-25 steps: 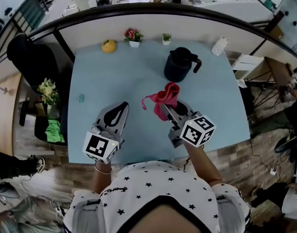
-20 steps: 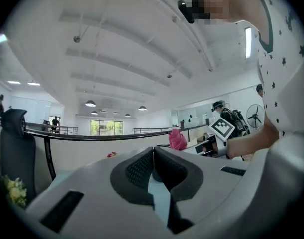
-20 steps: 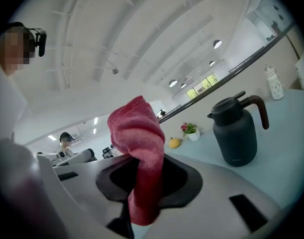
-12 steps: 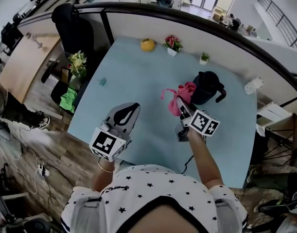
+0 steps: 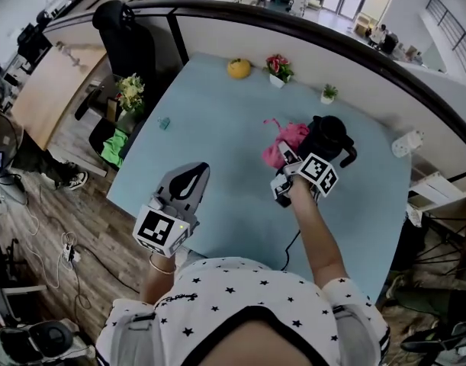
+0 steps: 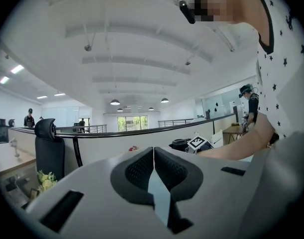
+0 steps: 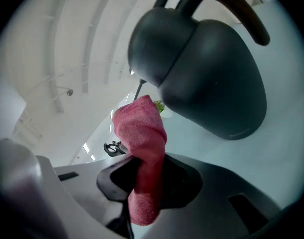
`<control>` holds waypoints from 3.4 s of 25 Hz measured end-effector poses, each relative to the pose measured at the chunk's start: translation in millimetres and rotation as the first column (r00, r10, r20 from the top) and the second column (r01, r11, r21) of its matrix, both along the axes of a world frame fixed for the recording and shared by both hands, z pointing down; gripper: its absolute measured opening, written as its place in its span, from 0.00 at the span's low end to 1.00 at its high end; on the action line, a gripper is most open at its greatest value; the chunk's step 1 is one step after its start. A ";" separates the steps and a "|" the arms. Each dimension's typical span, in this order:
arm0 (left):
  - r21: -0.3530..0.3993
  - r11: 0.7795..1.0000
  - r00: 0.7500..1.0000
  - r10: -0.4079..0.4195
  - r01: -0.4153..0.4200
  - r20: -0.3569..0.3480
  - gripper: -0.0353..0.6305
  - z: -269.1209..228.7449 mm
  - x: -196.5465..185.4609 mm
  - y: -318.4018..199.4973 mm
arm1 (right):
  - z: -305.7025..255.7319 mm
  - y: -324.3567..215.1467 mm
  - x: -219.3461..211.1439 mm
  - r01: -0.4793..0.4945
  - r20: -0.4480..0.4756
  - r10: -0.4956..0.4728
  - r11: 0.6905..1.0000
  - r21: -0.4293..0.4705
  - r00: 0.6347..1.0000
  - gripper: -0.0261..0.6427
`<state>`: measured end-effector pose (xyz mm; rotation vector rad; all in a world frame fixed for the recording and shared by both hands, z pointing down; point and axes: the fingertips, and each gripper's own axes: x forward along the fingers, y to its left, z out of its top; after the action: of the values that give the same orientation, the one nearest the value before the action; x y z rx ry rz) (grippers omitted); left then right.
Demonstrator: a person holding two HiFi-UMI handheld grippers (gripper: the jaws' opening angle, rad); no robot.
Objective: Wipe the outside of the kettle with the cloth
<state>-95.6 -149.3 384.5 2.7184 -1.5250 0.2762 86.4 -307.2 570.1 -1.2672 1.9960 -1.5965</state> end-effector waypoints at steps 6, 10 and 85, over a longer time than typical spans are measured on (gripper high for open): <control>-0.026 0.999 1.000 -0.024 0.025 0.017 0.10 5.0 2.4 4.2 | 7.5 -5.2 17.2 -0.050 0.064 0.052 0.998 -0.036 0.997 0.18; -0.029 1.000 0.999 -0.005 0.006 0.032 0.10 3.7 11.3 4.6 | 6.3 -3.5 31.1 -0.078 0.076 0.081 0.996 -0.037 0.994 0.18; -0.049 0.997 0.997 0.063 -0.065 -0.039 0.10 17.5 0.1 -4.0 | 20.6 5.2 35.6 -0.186 0.223 0.216 0.972 -0.145 0.951 0.17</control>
<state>-95.5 -153.3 401.9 2.7206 -1.4039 0.2594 122.0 -302.1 590.7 -1.2130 1.5938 -1.7010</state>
